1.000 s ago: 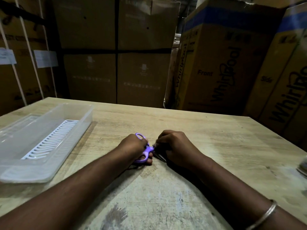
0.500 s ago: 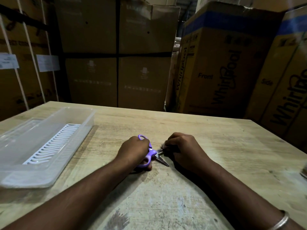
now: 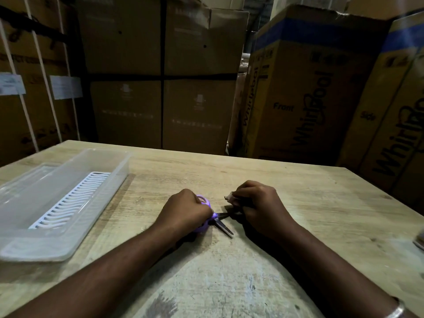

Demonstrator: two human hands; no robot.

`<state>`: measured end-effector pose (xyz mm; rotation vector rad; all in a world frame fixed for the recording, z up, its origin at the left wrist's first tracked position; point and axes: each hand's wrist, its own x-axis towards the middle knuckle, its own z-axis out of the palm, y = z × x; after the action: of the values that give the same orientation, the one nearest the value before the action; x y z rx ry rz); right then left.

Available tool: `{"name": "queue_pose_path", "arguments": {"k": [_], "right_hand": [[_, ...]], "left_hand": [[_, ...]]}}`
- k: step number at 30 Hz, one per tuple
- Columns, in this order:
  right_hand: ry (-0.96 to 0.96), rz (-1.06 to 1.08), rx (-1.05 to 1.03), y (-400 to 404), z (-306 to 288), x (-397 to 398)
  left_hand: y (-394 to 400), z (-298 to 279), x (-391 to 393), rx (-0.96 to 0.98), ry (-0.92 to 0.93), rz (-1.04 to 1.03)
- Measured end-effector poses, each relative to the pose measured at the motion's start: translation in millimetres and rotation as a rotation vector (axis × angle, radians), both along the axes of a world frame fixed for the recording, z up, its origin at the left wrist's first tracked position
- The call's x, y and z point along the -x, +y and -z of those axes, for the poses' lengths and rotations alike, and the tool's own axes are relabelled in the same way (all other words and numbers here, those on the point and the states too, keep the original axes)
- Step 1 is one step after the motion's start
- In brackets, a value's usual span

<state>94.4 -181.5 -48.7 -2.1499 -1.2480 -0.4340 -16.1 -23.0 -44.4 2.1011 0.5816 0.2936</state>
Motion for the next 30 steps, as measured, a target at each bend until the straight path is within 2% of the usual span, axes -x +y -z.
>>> {"name": "queue_pose_path", "arguments": {"k": [9, 18, 22, 26, 30], "right_hand": [[0.117, 0.049, 0.083, -13, -10, -6], [0.024, -0.192, 0.280, -2, -10, -2], [0.024, -0.163, 0.303, -6, -13, -7], [-0.001, -0.206, 0.283, -6, -8, -6], [0.037, -0.161, 0.094, -4, -6, -3]], "left_hand": [[3, -4, 0, 0.049, 0.055, 0.042], [2, -6, -1, 0.097, 0.070, -0.046], [3, -5, -2, 0.091, 0.074, -0.044], [2, -3, -2, 0.061, 0.067, -0.059], [3, 1, -2, 0.076, 0.052, -0.068]]}}
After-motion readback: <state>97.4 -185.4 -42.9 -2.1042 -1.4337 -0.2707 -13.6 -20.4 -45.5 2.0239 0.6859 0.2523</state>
